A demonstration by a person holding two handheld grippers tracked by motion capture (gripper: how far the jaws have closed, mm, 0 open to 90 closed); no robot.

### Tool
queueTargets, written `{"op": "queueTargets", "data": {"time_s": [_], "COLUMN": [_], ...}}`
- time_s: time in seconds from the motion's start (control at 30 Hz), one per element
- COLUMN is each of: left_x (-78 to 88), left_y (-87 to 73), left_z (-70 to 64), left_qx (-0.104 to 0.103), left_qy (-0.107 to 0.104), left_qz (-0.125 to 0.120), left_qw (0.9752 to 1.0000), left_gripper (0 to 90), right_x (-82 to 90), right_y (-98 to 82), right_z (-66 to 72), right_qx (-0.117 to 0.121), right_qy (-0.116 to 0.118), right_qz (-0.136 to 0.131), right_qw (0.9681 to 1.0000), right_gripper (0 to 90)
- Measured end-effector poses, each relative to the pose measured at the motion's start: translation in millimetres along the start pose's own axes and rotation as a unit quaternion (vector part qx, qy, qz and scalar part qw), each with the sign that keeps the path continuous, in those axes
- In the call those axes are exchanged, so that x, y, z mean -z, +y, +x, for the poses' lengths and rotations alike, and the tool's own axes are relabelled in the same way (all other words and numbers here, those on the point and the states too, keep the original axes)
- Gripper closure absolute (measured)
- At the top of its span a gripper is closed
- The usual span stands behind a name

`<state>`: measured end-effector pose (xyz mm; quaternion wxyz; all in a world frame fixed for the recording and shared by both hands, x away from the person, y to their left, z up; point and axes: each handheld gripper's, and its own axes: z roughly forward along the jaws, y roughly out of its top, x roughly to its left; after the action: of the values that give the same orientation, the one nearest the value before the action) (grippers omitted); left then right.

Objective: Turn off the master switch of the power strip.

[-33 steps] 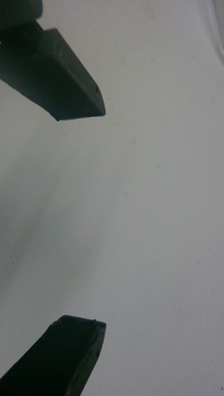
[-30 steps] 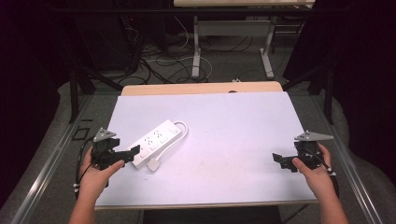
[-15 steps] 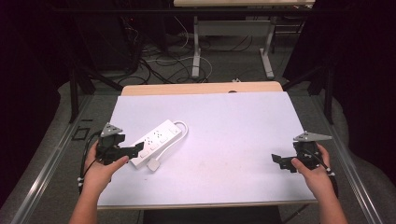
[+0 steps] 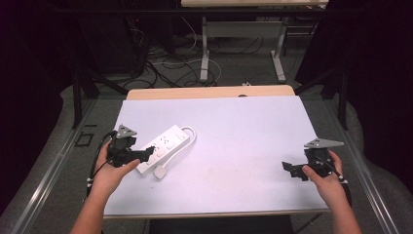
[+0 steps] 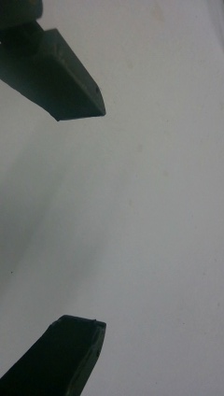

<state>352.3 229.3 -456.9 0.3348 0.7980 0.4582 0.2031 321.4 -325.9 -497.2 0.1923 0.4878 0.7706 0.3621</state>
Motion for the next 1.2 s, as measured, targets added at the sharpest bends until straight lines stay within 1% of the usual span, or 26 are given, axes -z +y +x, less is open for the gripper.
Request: {"op": "queueTargets", "data": {"time_s": [0.07,0.1,0.13,0.17,0.2,0.27,0.37,0.43,0.53,0.57,0.67,0.7,0.73,0.77,0.8,0.83,0.93,0.97,1.0,1.03,1.1,1.2], "left_x": [-0.4,-1.1,-1.2,-2.1,-3.8,-5.3,-7.7,-9.3,-11.4,-12.5,-12.9,-14.1,-14.5,-15.0,-16.1,-16.1,-18.2,-19.3,-21.1,-21.2,-22.7,-24.5], "left_y": [1.1,2.4,3.7,5.0,7.5,8.4,12.2,16.1,18.4,21.7,25.8,27.2,29.1,30.9,32.1,33.9,38.4,41.7,42.6,44.0,45.2,49.1], "left_z": [-0.4,-0.7,-1.0,-1.6,-2.4,-3.6,-5.3,-6.5,-7.3,-8.8,-9.1,-10.1,-10.0,-10.4,-11.4,-11.5,-12.5,-12.7,-13.0,-13.7,-13.3,-13.2], "left_qx": [0.002,0.003,0.004,0.005,0.005,0.006,0.007,0.006,0.009,0.015,0.011,0.016,0.013,0.014,0.021,0.022,0.027,0.028,0.03,0.035,0.032,0.033], "left_qy": [-0.002,-0.002,-0.001,0.0,-0.001,-0.002,-0.004,-0.009,-0.01,-0.011,-0.013,-0.013,-0.014,-0.014,-0.015,-0.015,-0.016,-0.015,-0.014,-0.016,-0.013,-0.017], "left_qz": [0.002,0.002,0.008,0.011,0.02,0.02,0.027,0.031,0.027,0.028,0.033,0.03,0.032,0.032,0.029,0.034,0.036,0.045,0.039,0.046,0.043,0.05], "left_qw": [1.0,1.0,1.0,0.9999,0.9998,0.9998,0.9996,0.9995,0.9995,0.9994,0.9993,0.9993,0.9993,0.9993,0.9992,0.999,0.9988,0.9985,0.9987,0.9982,0.9985,0.9981], "left_gripper": [29.1,29.1,29.2,29.6,30.0,30.4,32.8,33.6,33.9,33.9,34.6,35.2,35.2,36.0,36.8,38.0,39.4,40.2,41.4,42.1,44.3,46.6], "right_x": [-0.4,-0.4,-0.6,-1.2,-1.4,-1.9,-2.8,-3.0,-3.5,-3.9,-4.9,-5.0,-5.0,-4.9,-5.0,-5.0,-5.1,-5.2,-5.1,-5.2,-5.3,-5.6], "right_y": [-0.4,-0.4,-0.6,-0.8,-0.8,-0.9,-0.9,-1.0,-1.3,-1.4,-1.8,-1.8,-1.8,-2.0,-2.0,-2.0,-2.1,-2.1,-2.2,-2.2,-2.3,-2.5], "right_z": [-0.6,-0.6,-0.5,-0.2,-0.4,-0.2,0.7,0.7,1.0,0.8,0.9,0.9,0.9,1.0,0.9,0.9,0.9,0.7,0.6,0.7,0.6,0.2], "right_qx": [0.002,0.002,0.003,0.001,0.003,0.003,0.003,0.004,0.003,0.004,0.005,0.005,0.005,0.004,0.004,0.004,0.004,0.003,0.004,0.003,0.003,0.007], "right_qy": [0.0,0.0,-0.003,0.0,-0.001,0.0,0.001,0.001,0.0,0.002,0.002,0.002,0.002,0.002,0.002,0.002,0.002,0.002,0.001,0.001,0.003,0.001], "right_qz": [0.0,0.0,0.003,0.002,0.003,0.004,0.004,0.005,0.007,0.007,0.007,0.007,0.007,0.008,0.008,0.008,0.008,0.009,0.008,0.008,0.009,0.01], "right_qw": [1.0,1.0,1.0,1.0,1.0,1.0,1.0,1.0,1.0,1.0,1.0,1.0,1.0,1.0,1.0,1.0,1.0,1.0,1.0,1.0,1.0,0.9999], "right_gripper": [0.0,0.0,0.0,0.0,0.0,0.0,0.0,0.0,0.0,0.0,0.0,0.0,0.0,0.0,0.0,0.0,0.0,0.0,0.0,0.0,0.0,0.0]}}
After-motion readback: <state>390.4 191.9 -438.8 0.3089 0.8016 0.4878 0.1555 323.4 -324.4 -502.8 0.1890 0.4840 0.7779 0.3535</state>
